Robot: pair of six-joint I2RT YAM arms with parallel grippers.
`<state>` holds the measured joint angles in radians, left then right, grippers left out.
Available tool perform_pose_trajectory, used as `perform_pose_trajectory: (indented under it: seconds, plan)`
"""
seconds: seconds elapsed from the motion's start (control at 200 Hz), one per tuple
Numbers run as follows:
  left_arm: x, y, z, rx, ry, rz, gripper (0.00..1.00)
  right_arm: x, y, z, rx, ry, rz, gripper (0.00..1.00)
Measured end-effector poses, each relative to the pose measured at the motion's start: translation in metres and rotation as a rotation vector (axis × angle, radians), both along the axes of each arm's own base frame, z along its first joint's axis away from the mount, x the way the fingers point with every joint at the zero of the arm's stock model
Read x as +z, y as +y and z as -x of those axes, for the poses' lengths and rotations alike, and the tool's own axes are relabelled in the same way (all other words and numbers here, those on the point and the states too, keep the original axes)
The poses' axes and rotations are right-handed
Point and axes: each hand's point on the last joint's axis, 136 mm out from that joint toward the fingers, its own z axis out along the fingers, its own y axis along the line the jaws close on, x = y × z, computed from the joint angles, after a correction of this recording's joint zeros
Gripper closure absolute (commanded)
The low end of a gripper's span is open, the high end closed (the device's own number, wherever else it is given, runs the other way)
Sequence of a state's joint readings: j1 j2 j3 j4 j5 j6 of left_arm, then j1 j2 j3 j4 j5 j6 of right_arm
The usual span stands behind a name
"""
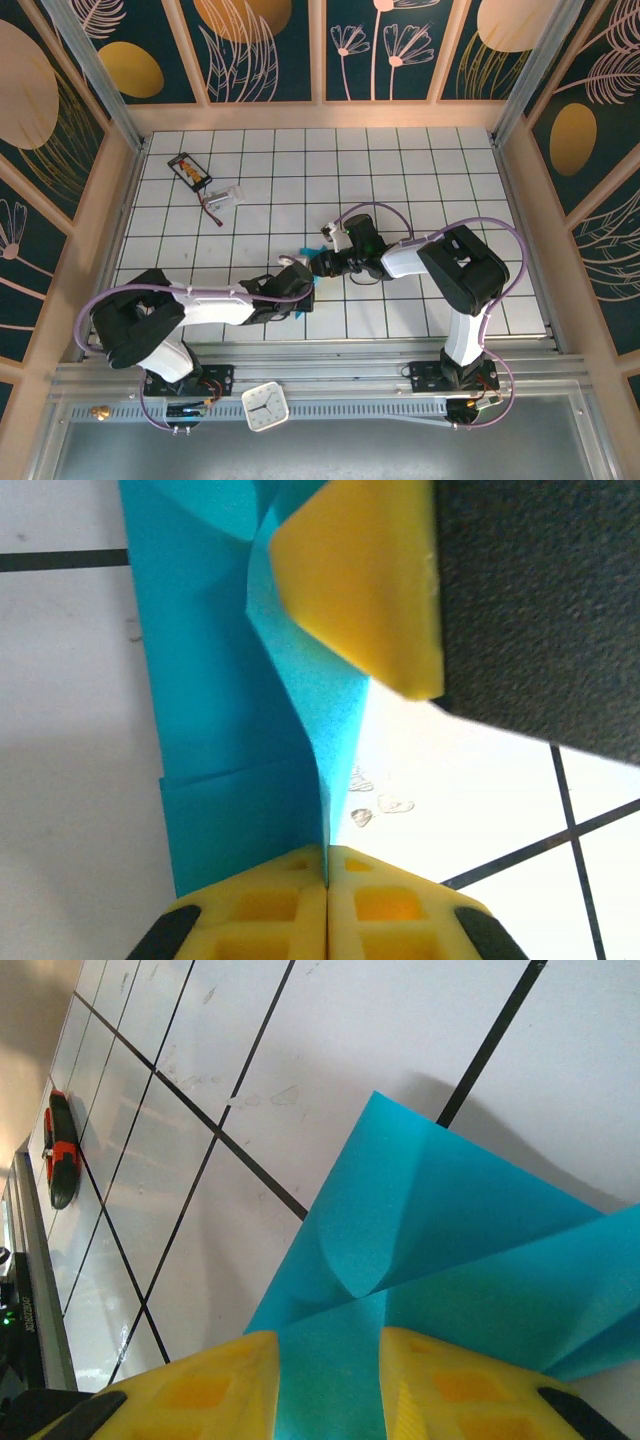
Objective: Fold a paper plane with a square sheet of paper (pick it up from the middle)
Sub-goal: Perform the fifth fold on the wing at the bottom-center of the table.
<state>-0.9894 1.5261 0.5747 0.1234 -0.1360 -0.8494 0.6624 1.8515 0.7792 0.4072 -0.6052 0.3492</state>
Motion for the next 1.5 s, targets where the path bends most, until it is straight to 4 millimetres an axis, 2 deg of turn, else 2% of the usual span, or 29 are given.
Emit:
perform_pose_trajectory:
  seconds: [0.04, 0.175, 0.43, 0.58, 1.026, 1.346, 1.496]
  plan:
    - [0.002, 0.001, 0.001, 0.001, -0.004, 0.01, 1.0, 0.0, -0.001, 0.0, -0.001, 0.002, -0.001, 0.66]
    - [0.012, 0.002, 0.007, -0.013, -0.026, 0.088, 1.0, 0.009, -0.007, -0.005, -0.016, -0.001, -0.01, 0.65]
    - [0.039, -0.016, 0.011, -0.07, -0.031, 0.357, 1.0, 0.065, -0.025, -0.012, -0.057, -0.096, -0.08, 0.63]
    - [0.042, -0.025, 0.013, -0.094, 0.002, 0.456, 1.0, 0.082, -0.028, -0.009, -0.054, -0.13, -0.098, 0.63]
    - [0.024, -0.026, 0.025, -0.054, 0.156, 0.599, 1.0, 0.067, -0.022, 0.014, 0.001, -0.104, -0.069, 0.64]
    - [0.022, -0.024, 0.028, -0.019, 0.201, 0.651, 1.0, 0.046, -0.018, 0.02, 0.018, -0.059, -0.037, 0.64]
    - [0.014, -0.021, 0.03, 0.005, 0.23, 0.652, 1.0, 0.039, -0.017, 0.022, 0.022, -0.046, -0.027, 0.65]
